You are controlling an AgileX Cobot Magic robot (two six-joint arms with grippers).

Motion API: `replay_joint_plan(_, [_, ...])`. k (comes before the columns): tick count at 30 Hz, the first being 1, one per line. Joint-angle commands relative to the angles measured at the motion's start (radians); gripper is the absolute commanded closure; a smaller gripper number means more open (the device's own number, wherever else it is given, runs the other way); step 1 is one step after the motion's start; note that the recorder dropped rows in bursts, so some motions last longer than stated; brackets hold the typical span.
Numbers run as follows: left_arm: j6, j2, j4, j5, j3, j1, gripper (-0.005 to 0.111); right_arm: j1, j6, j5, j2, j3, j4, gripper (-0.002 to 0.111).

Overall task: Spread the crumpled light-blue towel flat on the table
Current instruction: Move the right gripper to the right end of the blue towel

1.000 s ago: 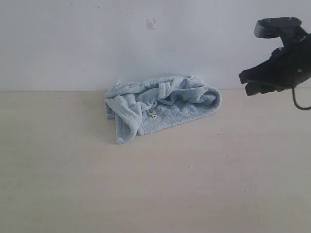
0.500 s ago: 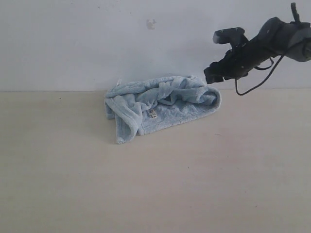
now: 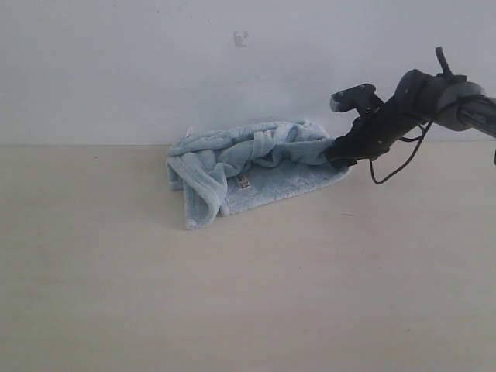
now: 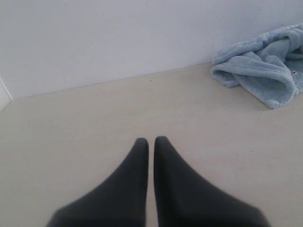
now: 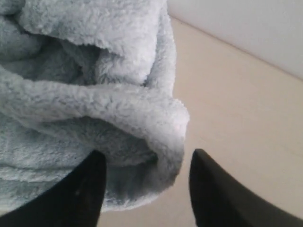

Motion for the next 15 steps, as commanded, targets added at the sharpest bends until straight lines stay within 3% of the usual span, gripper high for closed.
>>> replay_joint_plan(1, [0.004, -0.001, -0.002, -0.007, 0.003, 0.004, 0.103, -0.003, -0.011, -0.021, -0.005, -0.006, -0.061, 0.078])
replay_joint_plan(5, [0.004, -0.001, -0.002, -0.007, 0.003, 0.004, 0.103, -0.003, -0.005, -0.005, -0.021, -0.006, -0.067, 0.108])
replay_joint_plan(15, [0.004, -0.001, -0.002, -0.010, 0.003, 0.004, 0.103, -0.003, 0.034, 0.247, -0.119, -0.006, -0.029, 0.108])
